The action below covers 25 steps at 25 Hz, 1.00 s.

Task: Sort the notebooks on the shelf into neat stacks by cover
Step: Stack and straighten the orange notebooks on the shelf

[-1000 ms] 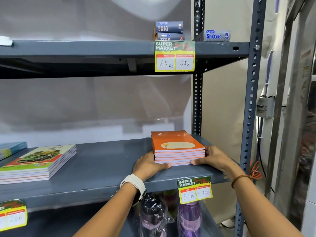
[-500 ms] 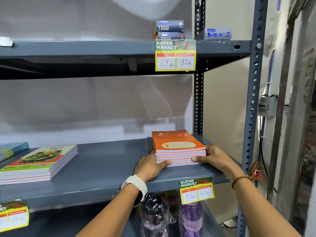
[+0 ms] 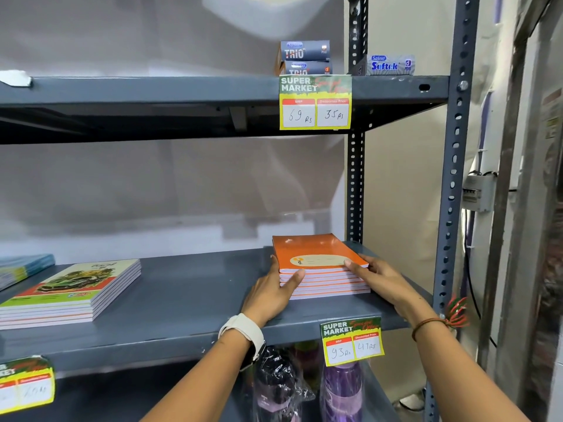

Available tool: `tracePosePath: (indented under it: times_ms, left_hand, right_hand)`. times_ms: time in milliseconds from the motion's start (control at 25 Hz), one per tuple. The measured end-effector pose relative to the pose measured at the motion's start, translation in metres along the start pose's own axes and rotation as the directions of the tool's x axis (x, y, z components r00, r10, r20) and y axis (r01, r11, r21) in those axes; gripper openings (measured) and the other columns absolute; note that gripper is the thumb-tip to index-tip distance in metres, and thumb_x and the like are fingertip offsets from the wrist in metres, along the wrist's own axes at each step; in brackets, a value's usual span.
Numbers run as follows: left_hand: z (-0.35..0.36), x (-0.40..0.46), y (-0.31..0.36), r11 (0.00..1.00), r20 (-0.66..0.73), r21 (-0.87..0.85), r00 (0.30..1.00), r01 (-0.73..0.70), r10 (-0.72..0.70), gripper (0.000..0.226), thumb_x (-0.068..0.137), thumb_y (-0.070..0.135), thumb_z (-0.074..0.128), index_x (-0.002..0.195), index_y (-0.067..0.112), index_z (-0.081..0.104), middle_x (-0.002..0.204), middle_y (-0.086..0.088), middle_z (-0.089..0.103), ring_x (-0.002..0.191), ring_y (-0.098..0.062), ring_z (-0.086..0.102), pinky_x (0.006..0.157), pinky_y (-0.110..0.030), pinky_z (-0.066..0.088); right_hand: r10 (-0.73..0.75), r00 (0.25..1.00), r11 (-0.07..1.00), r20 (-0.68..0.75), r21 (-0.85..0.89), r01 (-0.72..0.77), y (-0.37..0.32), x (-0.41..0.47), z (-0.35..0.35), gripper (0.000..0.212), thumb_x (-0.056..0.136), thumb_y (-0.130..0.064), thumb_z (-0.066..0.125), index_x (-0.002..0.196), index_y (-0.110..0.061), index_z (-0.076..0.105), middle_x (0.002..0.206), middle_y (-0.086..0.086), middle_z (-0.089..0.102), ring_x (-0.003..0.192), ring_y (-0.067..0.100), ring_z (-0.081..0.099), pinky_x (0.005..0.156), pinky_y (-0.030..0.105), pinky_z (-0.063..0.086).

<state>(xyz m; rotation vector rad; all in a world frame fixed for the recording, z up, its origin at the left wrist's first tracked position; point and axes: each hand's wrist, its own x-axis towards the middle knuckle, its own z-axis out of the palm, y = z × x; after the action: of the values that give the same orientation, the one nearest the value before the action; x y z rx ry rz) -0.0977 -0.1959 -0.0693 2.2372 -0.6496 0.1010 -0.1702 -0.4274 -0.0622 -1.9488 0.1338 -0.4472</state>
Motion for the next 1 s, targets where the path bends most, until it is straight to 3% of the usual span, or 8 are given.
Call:
tracePosePath:
  times_ms: [120, 280, 520, 680, 840, 1000]
  left_hand:
    - [0.0, -0.002, 0.0, 0.999, -0.006, -0.02, 1.0, -0.031, 0.031, 0.065, 0.092, 0.064, 0.034, 0.148, 0.031, 0.025, 0.137, 0.009, 0.057, 0.124, -0.024, 0.057, 0.104, -0.037, 0.045]
    - [0.002, 0.002, -0.006, 0.997, -0.021, -0.011, 0.997, -0.074, 0.074, 0.056, 0.09, 0.068, 0.032, 0.138, 0.04, 0.035, 0.129, 0.014, 0.063, 0.116, -0.02, 0.062, 0.1, -0.041, 0.049]
    - [0.001, 0.001, -0.004, 0.995, -0.04, 0.02, 0.994, -0.102, 0.102, 0.062, 0.087, 0.07, 0.031, 0.137, 0.033, 0.04, 0.125, 0.011, 0.066, 0.111, -0.021, 0.065, 0.095, -0.04, 0.051]
    - [0.002, 0.002, -0.004, 0.994, -0.043, 0.044, 0.994, -0.098, 0.1, 0.063, 0.087, 0.069, 0.031, 0.139, 0.033, 0.038, 0.127, 0.01, 0.065, 0.113, -0.024, 0.064, 0.096, -0.042, 0.05]
    - [-0.001, 0.002, -0.003, 0.998, -0.023, -0.025, 0.998, -0.055, 0.054, 0.062, 0.085, 0.073, 0.035, 0.137, 0.04, 0.037, 0.131, 0.014, 0.062, 0.12, -0.021, 0.06, 0.101, -0.041, 0.047]
    - [-0.002, 0.001, 0.005, 0.992, -0.009, -0.119, 0.999, 0.031, -0.032, 0.068, 0.092, 0.065, 0.033, 0.147, 0.026, 0.03, 0.146, 0.003, 0.049, 0.136, -0.027, 0.045, 0.111, -0.039, 0.036]
  right_hand:
    - [-0.021, 1.0, 1.0, -0.011, -0.023, 0.021, 0.0, -0.003, 0.0, 0.029, 0.087, -0.054, 0.059, 0.11, -0.039, 0.054, 0.107, -0.01, 0.069, 0.1, 0.01, 0.063, 0.091, 0.03, 0.047]
    - [-0.019, 1.0, 1.0, -0.018, -0.017, 0.018, -0.001, -0.004, -0.001, 0.01, 0.089, -0.048, 0.06, 0.097, -0.043, 0.057, 0.1, -0.015, 0.068, 0.096, 0.006, 0.063, 0.088, 0.028, 0.048]
    - [-0.023, 1.0, 1.0, -0.018, -0.002, 0.023, 0.0, -0.005, -0.002, 0.03, 0.089, -0.044, 0.063, 0.114, -0.027, 0.064, 0.1, -0.01, 0.073, 0.093, 0.007, 0.067, 0.076, 0.02, 0.049]
    - [0.024, 1.0, 1.0, -0.016, -0.016, -0.024, -0.001, -0.005, -0.002, 0.025, 0.089, -0.044, 0.063, 0.109, -0.029, 0.062, 0.103, -0.009, 0.072, 0.093, 0.008, 0.066, 0.075, 0.02, 0.048]
    - [0.104, 0.994, 0.994, -0.033, -0.031, -0.105, -0.007, 0.002, -0.001, 0.022, 0.088, -0.041, 0.064, 0.101, -0.023, 0.065, 0.109, 0.0, 0.071, 0.096, 0.015, 0.065, 0.082, 0.029, 0.048]
    - [0.108, 0.983, 0.971, -0.149, -0.197, -0.137, -0.017, 0.007, 0.01, 0.053, 0.081, -0.052, 0.065, 0.12, -0.017, 0.058, 0.12, 0.005, 0.067, 0.107, 0.027, 0.063, 0.095, 0.044, 0.05]
